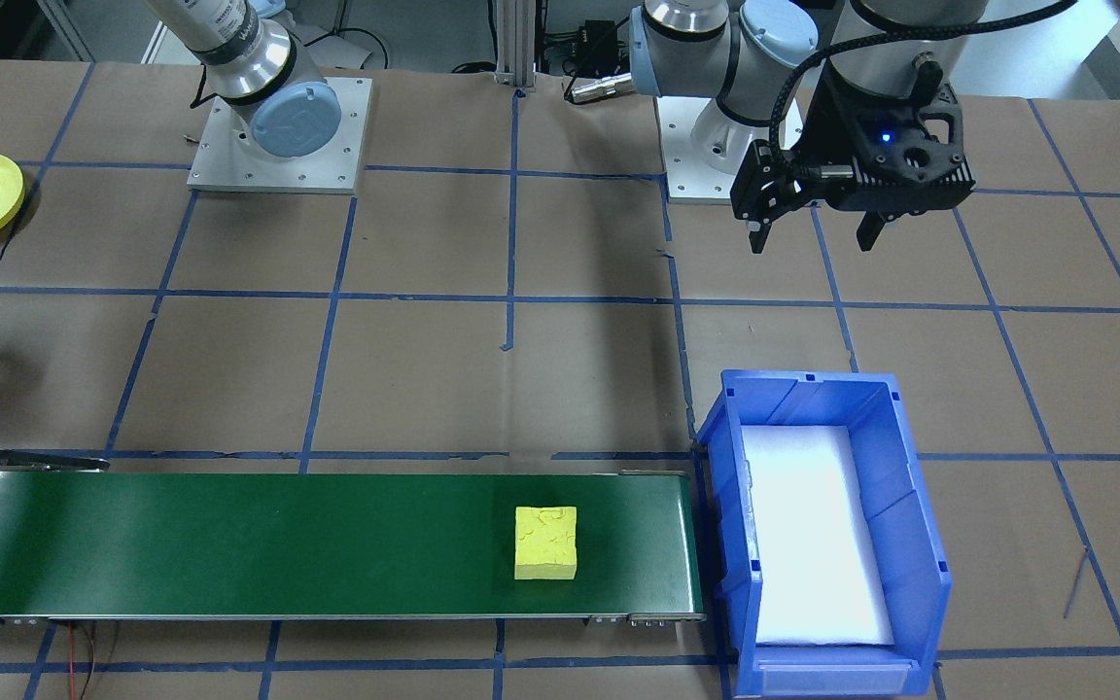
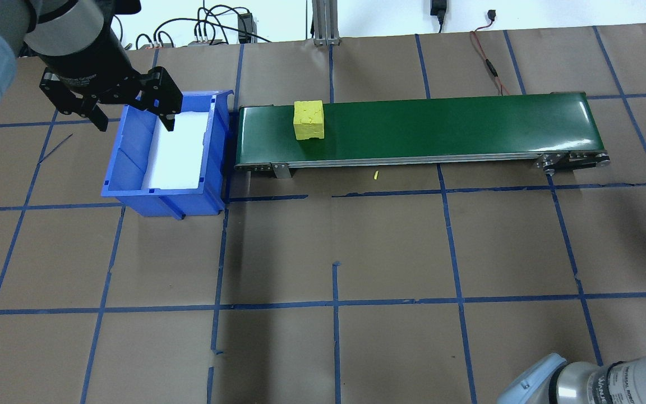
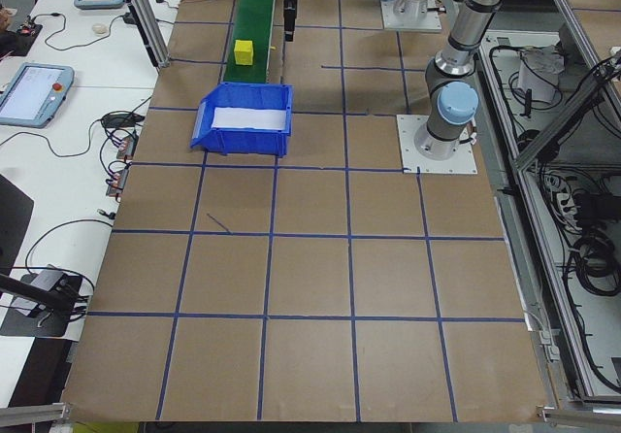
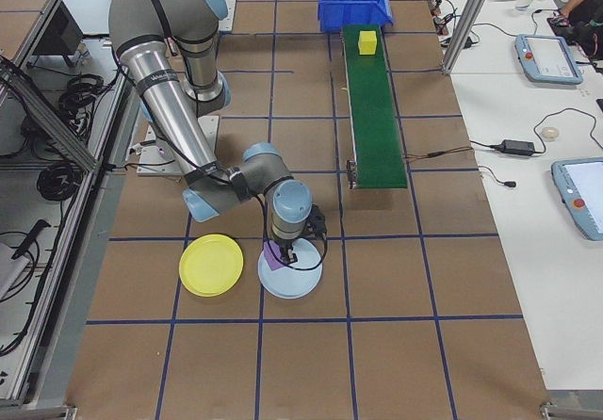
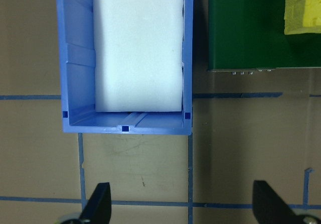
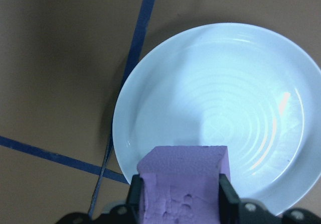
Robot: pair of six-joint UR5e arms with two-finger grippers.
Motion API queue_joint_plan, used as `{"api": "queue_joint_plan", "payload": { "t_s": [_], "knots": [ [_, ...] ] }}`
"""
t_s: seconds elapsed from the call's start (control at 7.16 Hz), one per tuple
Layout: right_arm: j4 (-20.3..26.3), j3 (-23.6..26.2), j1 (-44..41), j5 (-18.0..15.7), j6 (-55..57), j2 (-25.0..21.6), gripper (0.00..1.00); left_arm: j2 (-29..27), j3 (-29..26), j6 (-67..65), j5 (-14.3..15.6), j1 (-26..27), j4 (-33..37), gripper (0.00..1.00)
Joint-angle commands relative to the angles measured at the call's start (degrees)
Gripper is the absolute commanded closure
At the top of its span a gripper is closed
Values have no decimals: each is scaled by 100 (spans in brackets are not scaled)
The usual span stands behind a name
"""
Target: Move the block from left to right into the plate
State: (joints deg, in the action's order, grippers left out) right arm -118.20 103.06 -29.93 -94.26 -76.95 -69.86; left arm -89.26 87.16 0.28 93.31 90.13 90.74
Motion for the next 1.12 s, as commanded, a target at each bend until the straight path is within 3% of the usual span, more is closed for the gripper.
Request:
{"api": "queue_joint_plan", "payload": {
  "t_s": [0.0, 0.14, 0.42, 0.7, 0.98],
  "knots": [
    [7, -40, -38, 4, 397, -44, 0, 75, -33, 173, -357, -248, 180, 0],
    [120, -127, -648, 282, 1314, -324, 0, 110, -111, 592, -314, -328, 425, 0],
    [419, -373, -2246, 390, 2914, -668, 0, 102, -156, 781, -313, -347, 568, 0],
    [412, -427, -3846, 1178, 5257, -634, 0, 102, -147, 764, -322, -321, 559, 0],
    [359, -663, -4747, 1217, 6784, -477, 0, 102, -147, 737, -348, -329, 559, 0]
  ]
}}
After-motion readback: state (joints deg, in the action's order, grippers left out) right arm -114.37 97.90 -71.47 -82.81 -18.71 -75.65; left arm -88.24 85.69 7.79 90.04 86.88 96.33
